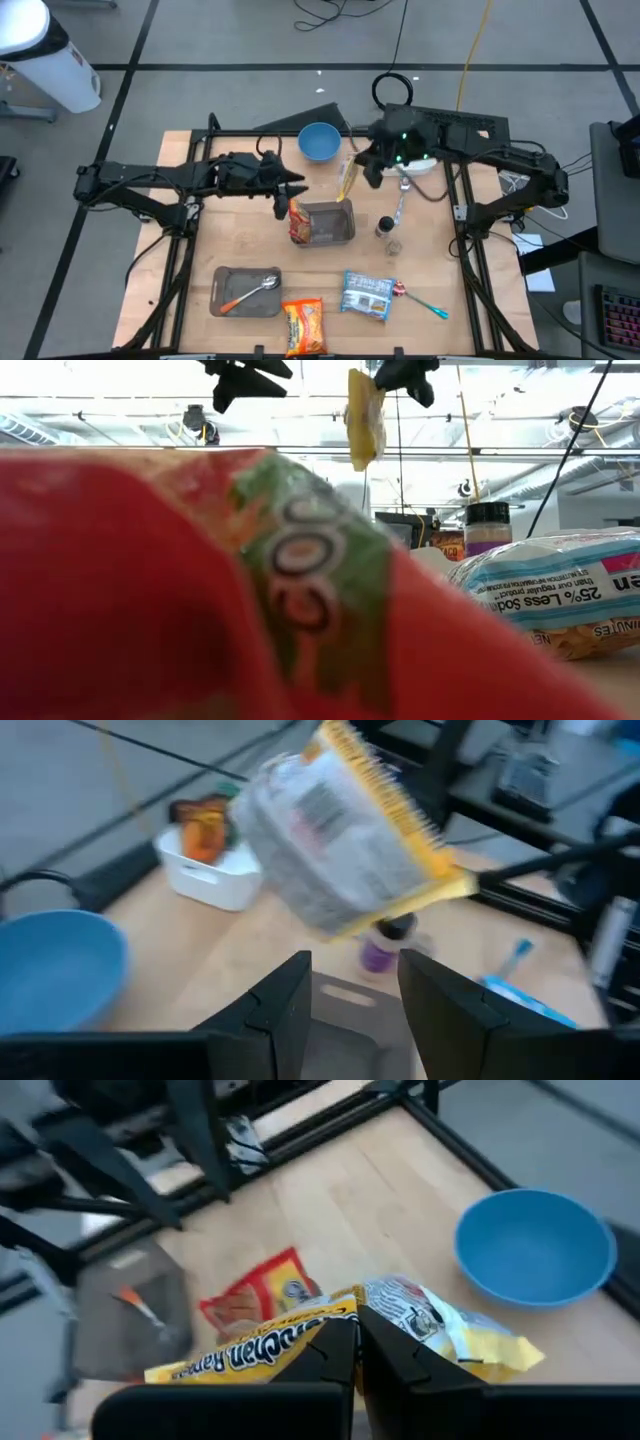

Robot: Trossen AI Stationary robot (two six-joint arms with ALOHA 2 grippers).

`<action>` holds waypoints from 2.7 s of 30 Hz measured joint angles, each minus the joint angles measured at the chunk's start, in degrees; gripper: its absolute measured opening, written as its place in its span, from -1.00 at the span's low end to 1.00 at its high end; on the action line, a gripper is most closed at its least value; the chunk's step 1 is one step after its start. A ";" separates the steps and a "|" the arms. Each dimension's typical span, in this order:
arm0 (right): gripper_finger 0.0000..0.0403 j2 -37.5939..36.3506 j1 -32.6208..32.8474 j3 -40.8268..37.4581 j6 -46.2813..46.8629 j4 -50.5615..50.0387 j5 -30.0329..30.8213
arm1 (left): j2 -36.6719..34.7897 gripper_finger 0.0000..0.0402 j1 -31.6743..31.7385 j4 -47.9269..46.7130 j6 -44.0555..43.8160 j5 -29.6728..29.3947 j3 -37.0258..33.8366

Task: Pick & Place Food Item
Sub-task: Put the yellow noodle pack into the top black bin

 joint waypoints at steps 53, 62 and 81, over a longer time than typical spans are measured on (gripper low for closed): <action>-1.00 0.57 -6.50 1.70 13.09 16.97 -7.70 | 12.26 0.14 -2.44 6.37 13.19 -15.90 10.49; -1.00 0.57 -6.52 1.70 13.05 18.62 -7.56 | 12.24 -0.07 -2.43 7.82 14.69 -17.43 10.49; -1.00 0.57 -6.54 1.69 12.86 19.74 -7.25 | 12.24 -0.96 -1.98 9.73 12.50 -17.21 10.45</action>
